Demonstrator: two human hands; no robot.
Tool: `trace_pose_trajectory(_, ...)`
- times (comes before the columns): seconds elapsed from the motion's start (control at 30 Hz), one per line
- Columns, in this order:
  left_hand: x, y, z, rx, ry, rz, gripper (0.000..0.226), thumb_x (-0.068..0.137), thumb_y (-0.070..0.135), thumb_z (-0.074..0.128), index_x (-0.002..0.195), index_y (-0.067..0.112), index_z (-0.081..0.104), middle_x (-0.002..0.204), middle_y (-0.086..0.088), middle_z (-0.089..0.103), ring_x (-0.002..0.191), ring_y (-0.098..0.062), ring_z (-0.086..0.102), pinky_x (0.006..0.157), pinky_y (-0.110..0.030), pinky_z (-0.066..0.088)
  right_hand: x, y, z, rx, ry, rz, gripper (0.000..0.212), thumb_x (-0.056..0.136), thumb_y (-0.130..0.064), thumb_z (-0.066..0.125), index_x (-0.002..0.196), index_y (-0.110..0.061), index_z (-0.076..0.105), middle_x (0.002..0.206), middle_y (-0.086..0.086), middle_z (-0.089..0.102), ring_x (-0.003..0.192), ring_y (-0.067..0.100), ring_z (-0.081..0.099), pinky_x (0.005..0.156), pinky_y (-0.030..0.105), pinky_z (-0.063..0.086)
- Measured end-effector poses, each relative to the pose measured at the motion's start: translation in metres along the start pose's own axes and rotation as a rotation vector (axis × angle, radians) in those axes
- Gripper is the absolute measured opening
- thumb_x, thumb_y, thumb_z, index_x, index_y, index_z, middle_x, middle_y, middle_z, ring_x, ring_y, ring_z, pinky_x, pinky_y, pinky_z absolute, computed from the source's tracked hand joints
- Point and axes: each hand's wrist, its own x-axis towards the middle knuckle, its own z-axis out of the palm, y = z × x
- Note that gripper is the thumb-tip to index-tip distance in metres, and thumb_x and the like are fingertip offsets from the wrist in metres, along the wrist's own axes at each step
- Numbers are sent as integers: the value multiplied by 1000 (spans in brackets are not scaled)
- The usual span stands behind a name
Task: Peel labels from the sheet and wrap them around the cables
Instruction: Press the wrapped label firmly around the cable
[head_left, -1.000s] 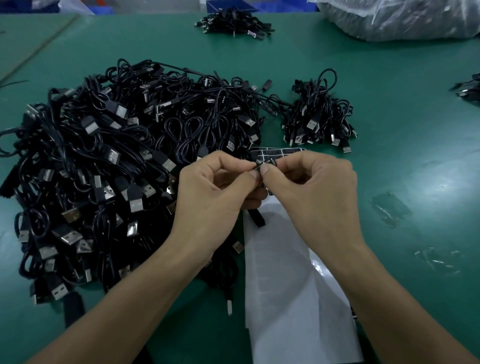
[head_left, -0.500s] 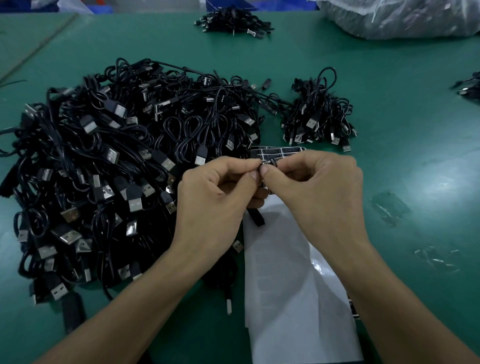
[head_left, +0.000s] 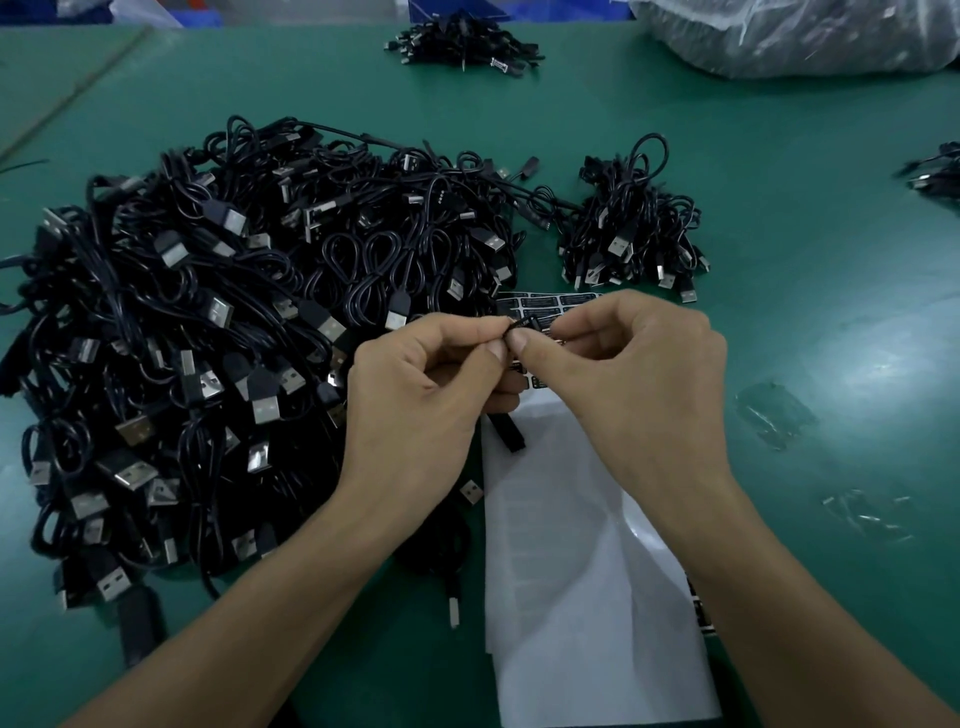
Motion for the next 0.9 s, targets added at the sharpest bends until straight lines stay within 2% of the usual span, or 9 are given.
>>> trace_pose_trajectory(0.1, -1, 1, 0, -24, -1, -3, 21, 93, -3, 64, 93, 15, 73, 81, -2, 77, 73, -17, 75, 64, -20, 58, 1, 1, 1, 20, -15, 2, 24, 73, -44, 87, 85, -31, 70, 69, -18, 69, 62, -4, 65, 56, 8, 47)
trace_pose_trajectory(0.23, 0, 1, 1, -43, 0, -12, 14, 93, 1, 66, 95, 13, 74, 81, -3, 77, 74, -20, 76, 64, -22, 58, 1, 3, 2, 122, -80, -2, 24, 76, -38, 86, 94, -28, 73, 72, -20, 72, 66, 0, 69, 63, 13, 53)
trace_pose_trajectory(0.33, -1, 1, 1, -66, 6, -30, 12, 93, 2, 66, 97, 11, 74, 81, -6, 77, 74, -22, 76, 64, -23, 59, 1, 4, 2, 212, -147, -1, 22, 77, -31, 86, 95, -29, 74, 76, -15, 75, 73, 4, 72, 70, 22, 58)
trace_pose_trajectory(0.43, -1, 1, 0, -60, 0, -28, 12, 94, 4, 66, 98, 12, 73, 80, -5, 77, 74, -20, 76, 64, -22, 58, 2, 5, 2, 300, -204, 21, 25, 77, -26, 85, 99, -22, 75, 79, -8, 77, 76, 9, 74, 73, 27, 60)
trace_pose_trajectory(0.57, 0, 0, -1, -74, -12, -33, 12, 93, 5, 68, 103, 11, 70, 81, -6, 77, 74, -21, 76, 64, -22, 58, 5, 7, 1, 384, -218, 21, 19, 79, -15, 84, 94, -22, 74, 79, -6, 77, 74, 9, 74, 69, 19, 56)
trace_pose_trajectory(0.67, 0, -1, -1, -62, -19, -14, 12, 93, 2, 67, 97, 13, 72, 80, -6, 77, 74, -21, 76, 64, -21, 58, 6, 7, 1, 424, -230, 26, 19, 80, -9, 83, 92, -21, 74, 80, -5, 77, 74, 9, 74, 68, 17, 56)
trace_pose_trajectory(0.8, -1, -2, 0, -45, -33, 14, 16, 94, 1, 65, 94, 14, 73, 80, -5, 77, 73, -19, 75, 64, -21, 58, 6, 6, 0, 470, -249, 49, 13, 81, -9, 82, 89, -17, 75, 78, -2, 77, 71, 9, 73, 65, 16, 54)
trace_pose_trajectory(0.9, -1, -1, 0, -22, -43, 37, 18, 93, -2, 65, 93, 14, 74, 79, -5, 76, 72, -18, 75, 64, -22, 58, 6, 5, -1, 501, -269, 44, 10, 84, -6, 78, 84, -15, 74, 71, -5, 75, 63, 3, 69, 58, 11, 50)
